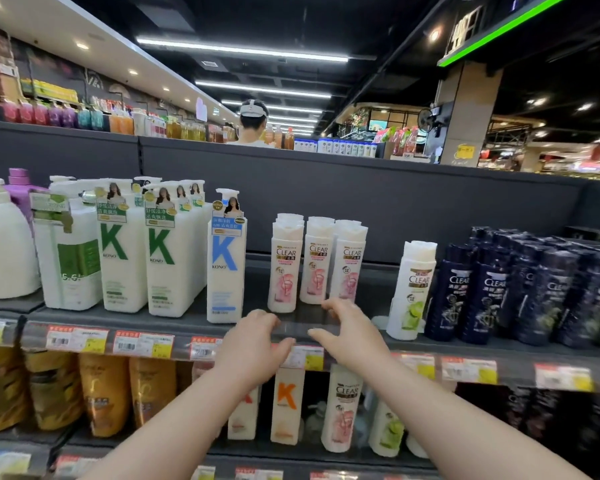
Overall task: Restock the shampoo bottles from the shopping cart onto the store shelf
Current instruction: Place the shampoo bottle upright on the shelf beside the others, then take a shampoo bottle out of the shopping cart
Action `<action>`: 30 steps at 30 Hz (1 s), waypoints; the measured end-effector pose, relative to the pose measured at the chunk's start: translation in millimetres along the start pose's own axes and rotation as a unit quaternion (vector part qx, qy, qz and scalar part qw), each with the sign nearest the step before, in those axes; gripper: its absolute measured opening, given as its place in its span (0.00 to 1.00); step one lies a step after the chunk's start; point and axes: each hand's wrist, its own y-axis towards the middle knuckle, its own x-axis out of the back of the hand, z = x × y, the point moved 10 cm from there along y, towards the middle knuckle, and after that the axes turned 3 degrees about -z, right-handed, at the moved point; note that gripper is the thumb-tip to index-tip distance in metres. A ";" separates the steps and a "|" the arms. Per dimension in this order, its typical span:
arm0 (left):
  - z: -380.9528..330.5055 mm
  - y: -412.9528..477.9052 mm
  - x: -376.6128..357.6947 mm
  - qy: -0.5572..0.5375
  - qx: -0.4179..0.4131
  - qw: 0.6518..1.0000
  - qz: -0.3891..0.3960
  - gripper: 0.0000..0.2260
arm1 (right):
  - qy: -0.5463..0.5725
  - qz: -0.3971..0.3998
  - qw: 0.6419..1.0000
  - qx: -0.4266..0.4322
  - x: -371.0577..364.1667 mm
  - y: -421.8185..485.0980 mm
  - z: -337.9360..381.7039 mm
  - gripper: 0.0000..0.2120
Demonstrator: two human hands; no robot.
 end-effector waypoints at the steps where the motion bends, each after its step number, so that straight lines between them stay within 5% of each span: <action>1: -3.0 -13.1 0.7 -0.002 -0.003 1.000 0.001 0.20 | -0.009 -0.003 1.000 -0.005 4.7 -14.5 -4.4 0.25; 14: -135.4 -156.9 -109.5 -0.022 -0.160 0.975 0.153 0.24 | -0.104 -0.064 0.966 -0.228 112.3 -273.1 -139.1 0.27; 30: -507.8 -422.7 -289.8 -0.030 -0.478 0.796 0.370 0.23 | -0.128 -0.184 0.777 -0.588 307.5 -677.7 -334.9 0.31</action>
